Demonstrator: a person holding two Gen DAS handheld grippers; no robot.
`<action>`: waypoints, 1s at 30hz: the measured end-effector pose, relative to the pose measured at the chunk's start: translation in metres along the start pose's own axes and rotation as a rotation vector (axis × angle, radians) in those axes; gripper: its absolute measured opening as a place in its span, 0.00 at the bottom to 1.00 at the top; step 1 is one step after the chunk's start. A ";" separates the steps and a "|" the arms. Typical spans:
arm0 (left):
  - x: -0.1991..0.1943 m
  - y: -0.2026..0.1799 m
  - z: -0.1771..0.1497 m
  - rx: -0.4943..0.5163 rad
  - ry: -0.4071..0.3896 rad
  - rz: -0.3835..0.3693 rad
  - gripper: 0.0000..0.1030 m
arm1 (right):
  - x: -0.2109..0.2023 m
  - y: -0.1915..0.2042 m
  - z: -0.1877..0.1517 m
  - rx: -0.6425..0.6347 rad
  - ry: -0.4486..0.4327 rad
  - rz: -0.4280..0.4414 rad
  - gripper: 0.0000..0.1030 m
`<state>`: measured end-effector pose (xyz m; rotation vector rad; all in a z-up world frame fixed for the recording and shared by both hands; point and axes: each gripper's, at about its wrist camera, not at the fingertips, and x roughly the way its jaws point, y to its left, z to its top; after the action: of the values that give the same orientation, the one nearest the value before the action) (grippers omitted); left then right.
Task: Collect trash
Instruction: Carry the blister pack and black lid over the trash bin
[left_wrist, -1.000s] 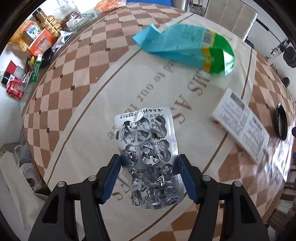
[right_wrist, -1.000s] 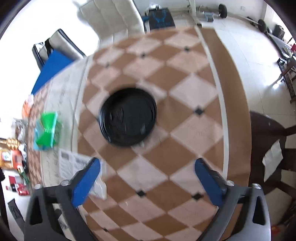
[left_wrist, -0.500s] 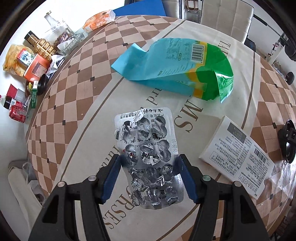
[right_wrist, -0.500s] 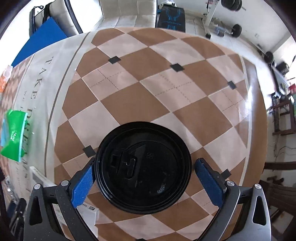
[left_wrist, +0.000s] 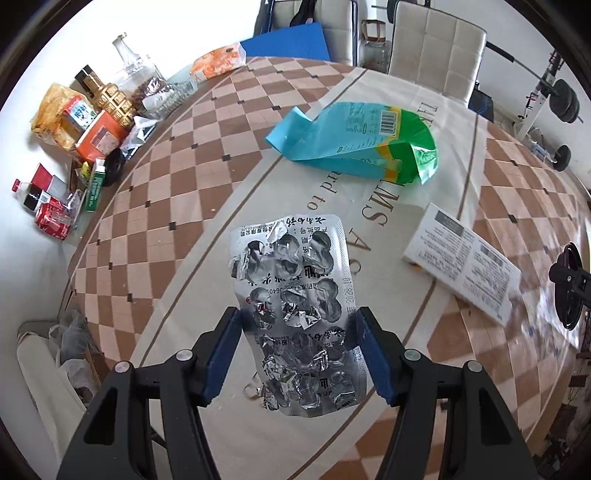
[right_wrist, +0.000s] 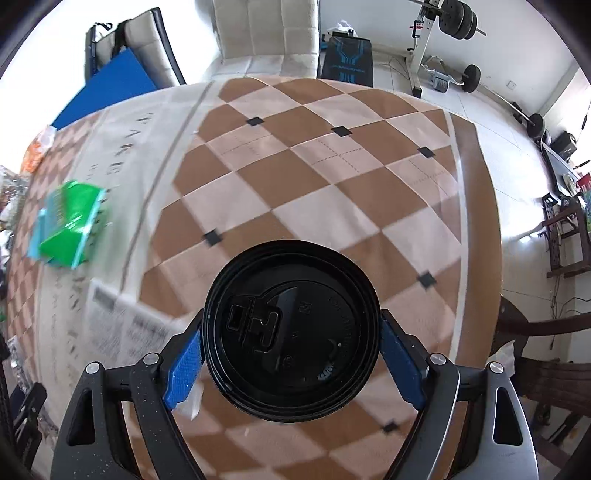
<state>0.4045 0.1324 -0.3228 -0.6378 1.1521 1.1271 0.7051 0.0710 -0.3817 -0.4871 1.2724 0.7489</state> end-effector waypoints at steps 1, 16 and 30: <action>-0.008 0.005 -0.007 0.002 -0.011 -0.008 0.59 | -0.012 0.002 -0.013 -0.002 -0.014 0.010 0.85; -0.104 0.142 -0.190 0.004 -0.076 -0.191 0.59 | -0.164 0.047 -0.265 -0.062 -0.085 0.140 0.85; -0.007 0.198 -0.342 -0.103 0.239 -0.275 0.59 | -0.121 0.081 -0.504 -0.121 0.150 0.249 0.85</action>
<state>0.0921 -0.0967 -0.4015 -1.0002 1.1704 0.8951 0.2942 -0.2550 -0.3820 -0.4949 1.4500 1.0180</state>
